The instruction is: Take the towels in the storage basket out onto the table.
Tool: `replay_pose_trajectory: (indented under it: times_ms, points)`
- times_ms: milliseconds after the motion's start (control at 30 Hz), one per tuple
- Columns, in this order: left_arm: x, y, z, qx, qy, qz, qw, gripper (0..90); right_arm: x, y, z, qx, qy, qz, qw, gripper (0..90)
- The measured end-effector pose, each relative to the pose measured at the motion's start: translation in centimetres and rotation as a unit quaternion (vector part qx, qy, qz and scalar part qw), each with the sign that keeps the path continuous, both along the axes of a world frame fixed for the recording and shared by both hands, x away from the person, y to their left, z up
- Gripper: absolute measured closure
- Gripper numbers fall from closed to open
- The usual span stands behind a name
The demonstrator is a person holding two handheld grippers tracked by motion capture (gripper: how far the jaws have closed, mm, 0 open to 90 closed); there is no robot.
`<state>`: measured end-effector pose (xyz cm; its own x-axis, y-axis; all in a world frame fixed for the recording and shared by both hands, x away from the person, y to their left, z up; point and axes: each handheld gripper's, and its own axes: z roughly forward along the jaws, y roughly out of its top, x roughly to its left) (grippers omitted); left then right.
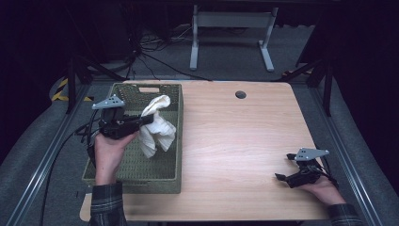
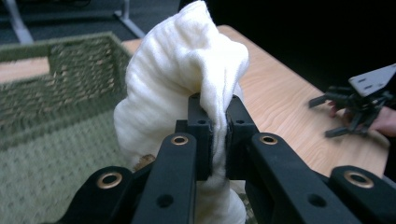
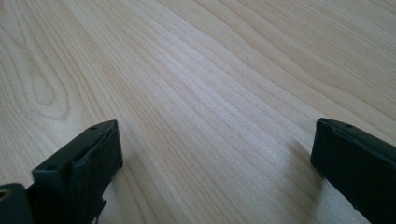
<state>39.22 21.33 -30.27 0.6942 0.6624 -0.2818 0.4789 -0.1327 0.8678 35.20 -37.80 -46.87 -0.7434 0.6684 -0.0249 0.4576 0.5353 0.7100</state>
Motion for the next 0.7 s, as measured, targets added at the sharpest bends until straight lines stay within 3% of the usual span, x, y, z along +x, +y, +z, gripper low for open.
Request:
replay_pose_trajectory:
  times_ms: [433, 700]
  points:
    - [0.3, -1.8, 4.8, -0.01, -0.042, -0.028, 0.9987, 84.7, 0.0, 0.0, 0.0, 0.0, 0.0, 0.0, 1.0, 2.3]
    - [0.4, -3.6, 7.8, -0.015, -0.066, -0.058, 0.996, 84.8, 0.0, 0.0, 0.0, 0.0, 0.0, 0.0, 1.0, 2.3]
